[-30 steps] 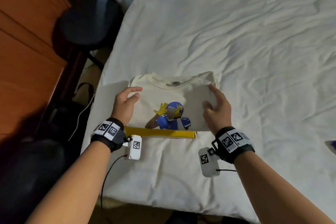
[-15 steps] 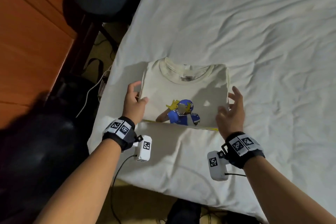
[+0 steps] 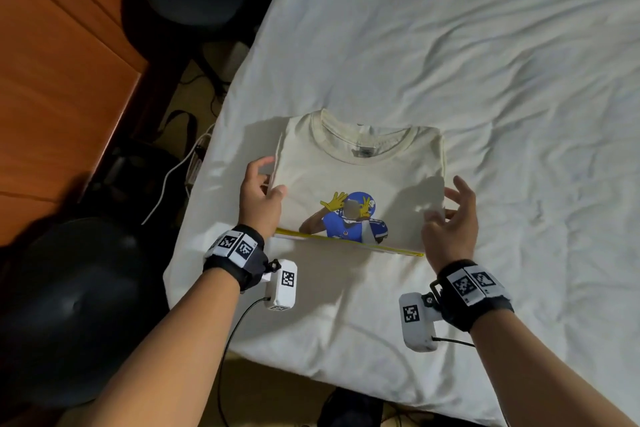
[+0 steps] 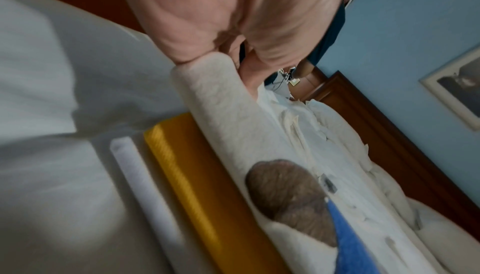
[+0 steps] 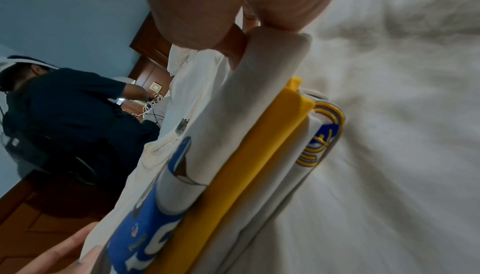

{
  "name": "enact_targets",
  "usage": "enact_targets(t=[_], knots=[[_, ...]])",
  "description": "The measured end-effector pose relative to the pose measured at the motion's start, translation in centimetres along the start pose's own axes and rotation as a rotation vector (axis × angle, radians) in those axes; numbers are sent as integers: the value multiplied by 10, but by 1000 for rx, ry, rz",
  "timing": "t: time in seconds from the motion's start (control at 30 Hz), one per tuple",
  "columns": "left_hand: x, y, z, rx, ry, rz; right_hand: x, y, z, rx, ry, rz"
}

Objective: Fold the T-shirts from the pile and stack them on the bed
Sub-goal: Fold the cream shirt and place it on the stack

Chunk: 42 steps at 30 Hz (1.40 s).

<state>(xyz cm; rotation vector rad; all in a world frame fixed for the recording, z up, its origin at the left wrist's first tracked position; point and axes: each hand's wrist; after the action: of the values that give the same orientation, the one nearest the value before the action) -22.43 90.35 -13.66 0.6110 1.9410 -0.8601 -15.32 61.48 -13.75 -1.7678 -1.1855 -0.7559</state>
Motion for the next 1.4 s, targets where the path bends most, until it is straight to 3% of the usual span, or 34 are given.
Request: enact_targets(t=[0.37,0.6,0.67,0.73,0.8,0.87,0.97,1.07,1.33,1.4], knots=[[-17,17,-10,12,-77,-125,4,5,2,-26,142,-2],[6,8,5,-19,71,-134,-8,5,8,-8,-28,-18],[11,7,6,-58,260,1,-7,5,11,-33,-156,-110],[8,4,12,-95,618,267,1,1,17,-62,-390,-270],[0,1,27,19,876,504,13,-5,31,-12,-619,-442],[-4,6,43,204,1020,583,17,-7,52,89,-827,-563],[7,29,53,312,1106,524,7,8,71,175,-999,-584],[19,51,47,341,1093,415,-4,29,69,197,-1003,-523],[16,64,38,312,1048,161,-16,51,47,342,-785,-402],[11,50,36,265,1075,218,-11,40,39,316,-796,-404]])
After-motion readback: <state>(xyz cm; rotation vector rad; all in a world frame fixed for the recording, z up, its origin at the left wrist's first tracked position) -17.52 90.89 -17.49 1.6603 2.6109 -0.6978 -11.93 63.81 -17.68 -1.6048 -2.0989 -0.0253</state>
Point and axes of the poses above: each hand's wrist, its own y-axis towards the middle knuckle, its own z-axis out of the palm, x = y × z, and after that the axes turned 2 degrees about -y, right-handed
